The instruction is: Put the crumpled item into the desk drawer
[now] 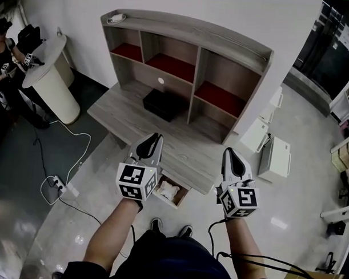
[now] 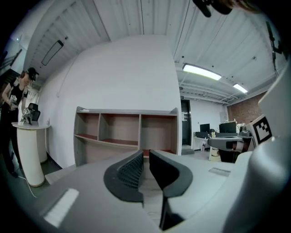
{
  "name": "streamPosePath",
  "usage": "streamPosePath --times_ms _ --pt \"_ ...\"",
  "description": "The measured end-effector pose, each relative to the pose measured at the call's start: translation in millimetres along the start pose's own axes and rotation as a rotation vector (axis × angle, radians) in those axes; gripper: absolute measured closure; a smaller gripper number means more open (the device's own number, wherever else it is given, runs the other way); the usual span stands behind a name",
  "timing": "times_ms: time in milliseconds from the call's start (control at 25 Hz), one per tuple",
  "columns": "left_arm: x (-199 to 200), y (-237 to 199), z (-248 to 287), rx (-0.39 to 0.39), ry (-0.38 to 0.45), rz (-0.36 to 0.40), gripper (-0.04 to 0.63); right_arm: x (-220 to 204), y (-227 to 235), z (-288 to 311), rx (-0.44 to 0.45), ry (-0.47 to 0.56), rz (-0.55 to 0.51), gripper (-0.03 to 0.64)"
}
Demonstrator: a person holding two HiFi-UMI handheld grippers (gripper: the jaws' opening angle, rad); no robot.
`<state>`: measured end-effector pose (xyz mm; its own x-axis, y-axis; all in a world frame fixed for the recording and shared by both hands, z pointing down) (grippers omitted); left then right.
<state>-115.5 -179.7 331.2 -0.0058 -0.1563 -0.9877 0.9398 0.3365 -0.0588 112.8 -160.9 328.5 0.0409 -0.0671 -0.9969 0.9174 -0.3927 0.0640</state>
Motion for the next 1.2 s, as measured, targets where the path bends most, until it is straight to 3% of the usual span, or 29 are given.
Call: streamPosePath --times_ms 440,880,1200 --pt "25 -4 -8 0.013 0.066 0.031 0.552 28 -12 -15 -0.003 0.049 -0.051 0.611" --pt "28 5 -17 -0.043 0.085 -0.002 0.552 23 -17 -19 -0.011 0.018 -0.057 0.611" --pt "21 -4 -20 -0.033 0.068 -0.006 0.552 15 -23 -14 -0.005 0.014 -0.026 0.611"
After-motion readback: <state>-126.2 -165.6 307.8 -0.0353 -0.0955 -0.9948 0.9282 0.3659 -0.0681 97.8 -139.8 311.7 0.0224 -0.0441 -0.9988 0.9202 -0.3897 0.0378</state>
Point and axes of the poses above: the fingertips, and each gripper's own axes: z forward along the fingers, y to its right, x out of its top, the point moved 1 cm from there along -z, backward along the fingers, and after that the axes turned 3 degrees about -y, right-handed, at the moved point
